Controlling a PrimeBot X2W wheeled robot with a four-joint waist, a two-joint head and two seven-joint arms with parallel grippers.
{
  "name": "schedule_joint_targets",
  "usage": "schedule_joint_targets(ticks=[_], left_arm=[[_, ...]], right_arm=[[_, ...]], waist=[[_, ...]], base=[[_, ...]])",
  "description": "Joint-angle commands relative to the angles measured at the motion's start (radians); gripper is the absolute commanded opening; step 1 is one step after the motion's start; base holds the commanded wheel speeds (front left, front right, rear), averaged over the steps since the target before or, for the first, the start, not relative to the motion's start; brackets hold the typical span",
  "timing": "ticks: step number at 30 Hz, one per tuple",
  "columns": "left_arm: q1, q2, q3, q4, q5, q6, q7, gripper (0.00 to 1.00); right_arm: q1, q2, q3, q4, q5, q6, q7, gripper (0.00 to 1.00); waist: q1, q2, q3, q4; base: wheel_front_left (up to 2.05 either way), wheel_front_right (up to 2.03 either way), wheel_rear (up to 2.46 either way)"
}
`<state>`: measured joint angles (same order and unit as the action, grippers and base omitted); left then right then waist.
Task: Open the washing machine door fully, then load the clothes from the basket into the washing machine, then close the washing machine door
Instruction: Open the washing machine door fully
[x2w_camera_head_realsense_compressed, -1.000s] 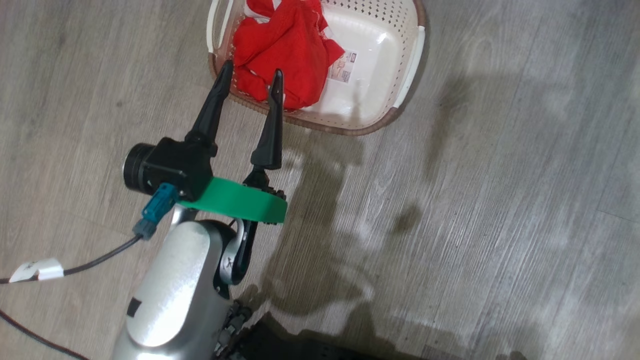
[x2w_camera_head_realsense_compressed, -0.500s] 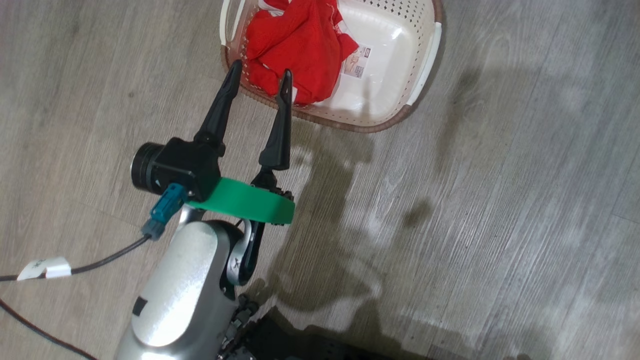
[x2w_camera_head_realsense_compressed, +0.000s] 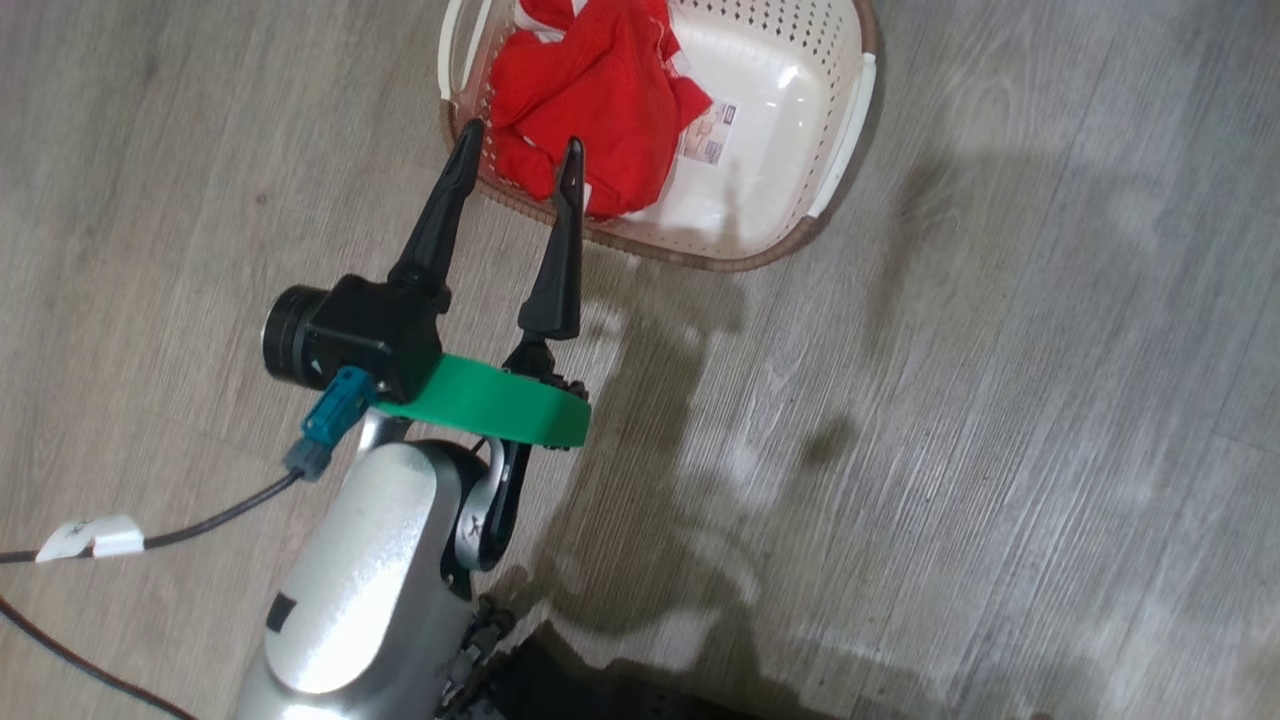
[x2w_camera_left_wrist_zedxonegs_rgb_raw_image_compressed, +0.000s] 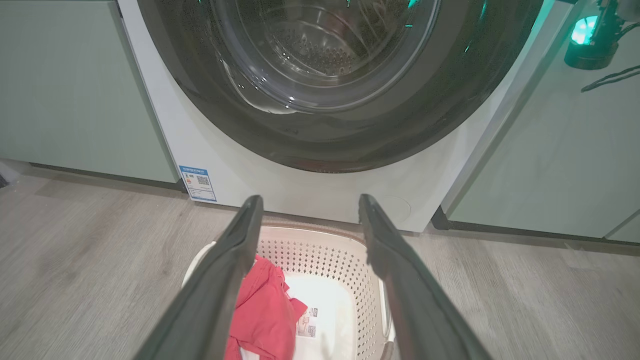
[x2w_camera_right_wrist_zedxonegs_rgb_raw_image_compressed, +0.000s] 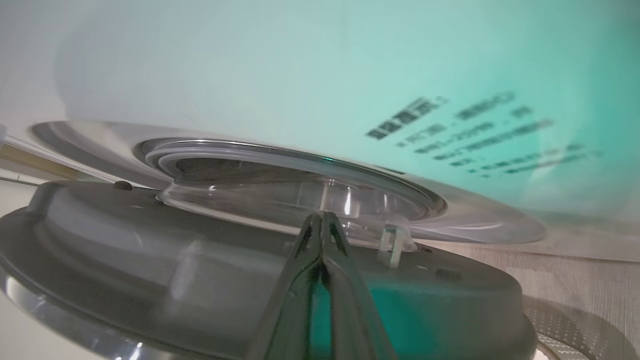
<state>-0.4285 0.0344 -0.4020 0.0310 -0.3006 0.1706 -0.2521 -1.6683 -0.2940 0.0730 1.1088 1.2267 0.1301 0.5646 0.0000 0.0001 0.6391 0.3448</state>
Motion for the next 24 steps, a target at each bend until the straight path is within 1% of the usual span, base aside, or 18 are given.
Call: schedule_joint_targets(ticks=[1,7,13,22,24], left_arm=[[-0.002,0.016,0.028,-0.031,0.000,0.002,-0.010,1.00],[0.013,0.016,0.027,-0.025,0.008,-0.002,-0.010,1.00],[0.036,0.016,0.035,-0.018,0.022,-0.006,-0.010,1.00],[0.100,0.016,0.057,-0.003,0.042,-0.014,-0.010,1.00],[0.107,0.016,0.061,-0.003,0.045,-0.014,-0.010,1.00]], right_arm=[[-0.011,0.031,0.000,-0.038,0.015,0.001,0.017,0.00],[0.044,0.026,-0.002,-0.026,0.038,0.001,0.051,0.00],[0.132,0.024,-0.007,-0.028,0.065,0.001,0.071,0.00],[0.315,0.035,-0.018,-0.075,0.121,0.001,0.103,0.00],[0.334,0.037,-0.017,-0.081,0.125,0.001,0.103,0.00]], waist=[[0.0000,-0.0001,-0.011,0.001],[0.0000,-0.0001,-0.056,-0.001],[0.0000,-0.0001,-0.118,0.003],[0.0000,-0.0001,-0.236,0.027],[0.0000,-0.0001,-0.248,0.029]], base=[[0.00,0.00,0.00],[0.00,0.00,0.00],[0.00,0.00,0.00],[0.00,0.00,0.00],[0.00,0.00,0.00]])
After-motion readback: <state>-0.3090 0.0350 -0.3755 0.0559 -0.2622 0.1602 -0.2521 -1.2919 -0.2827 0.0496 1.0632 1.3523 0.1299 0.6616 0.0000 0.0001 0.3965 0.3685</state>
